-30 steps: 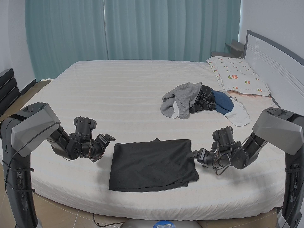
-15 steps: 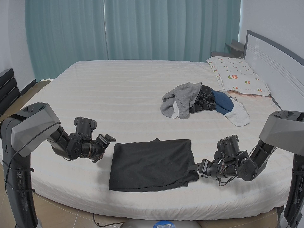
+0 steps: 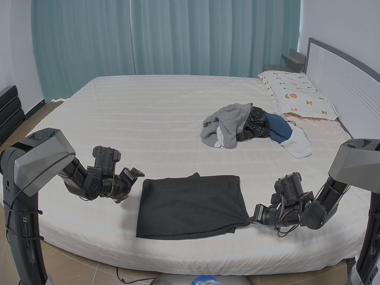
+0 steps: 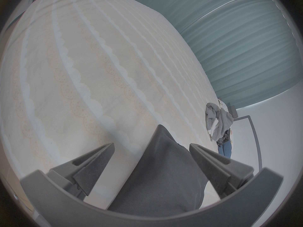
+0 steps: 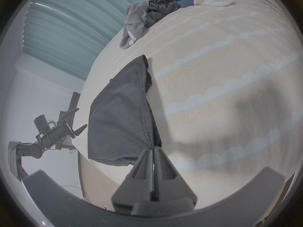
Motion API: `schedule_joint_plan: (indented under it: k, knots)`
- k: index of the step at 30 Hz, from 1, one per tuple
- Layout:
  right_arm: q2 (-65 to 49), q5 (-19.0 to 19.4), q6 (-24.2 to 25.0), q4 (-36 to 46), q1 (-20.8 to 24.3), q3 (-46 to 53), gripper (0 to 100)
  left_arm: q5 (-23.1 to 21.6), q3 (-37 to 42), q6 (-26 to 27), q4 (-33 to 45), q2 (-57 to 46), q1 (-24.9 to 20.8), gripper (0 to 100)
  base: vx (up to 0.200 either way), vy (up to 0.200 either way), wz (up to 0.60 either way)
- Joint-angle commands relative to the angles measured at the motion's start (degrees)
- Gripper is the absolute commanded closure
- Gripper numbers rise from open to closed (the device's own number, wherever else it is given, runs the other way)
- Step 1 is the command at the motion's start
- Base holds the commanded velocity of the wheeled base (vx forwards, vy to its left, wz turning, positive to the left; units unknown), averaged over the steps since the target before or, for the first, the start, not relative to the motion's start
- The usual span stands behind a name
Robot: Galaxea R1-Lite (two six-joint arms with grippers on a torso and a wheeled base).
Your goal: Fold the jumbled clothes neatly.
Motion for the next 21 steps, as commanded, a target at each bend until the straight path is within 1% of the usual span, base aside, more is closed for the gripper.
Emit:
schedule_joint_plan:
  k: [1, 9, 10, 16, 20, 21]
  knots:
    - [-0.59, 0.04, -0.06, -0.05, -0.13, 0.61, 100, 0.0, -0.01, -0.02, 0.04, -0.02, 0.0, 0, 0.0, 0.0, 0.0]
    - [-0.68, -0.05, -0.15, 0.13, -0.04, 0.96, 100, 0.0, -0.01, -0.02, 0.04, -0.11, 0.0, 0, 0.0, 0.0, 0.0]
    - [-0.59, -0.05, -0.23, 0.21, -0.04, 0.96, 0, 0.0, -0.01, -0.02, 0.04, -0.2, 0.0, 0, 0.0, 0.0, 0.0]
    - [-2.0, -0.32, -0.15, 0.3, -0.48, 1.05, 0, -0.26, 2.1, 0.68, -0.49, -0.9, -0.35, 0, 0.0, 0.0, 0.0]
    - [-4.28, -0.14, 0.03, 0.57, -1.36, 1.49, 0, -1.84, 3.59, 2.0, -0.58, -1.52, -0.79, 0, 0.0, 0.0, 0.0]
    - [-6.74, 0.12, 0.12, 0.21, -2.68, 3.42, 0, -5.01, 6.49, 5.08, -0.75, -2.92, -0.88, 0, 0.0, 0.0, 0.0]
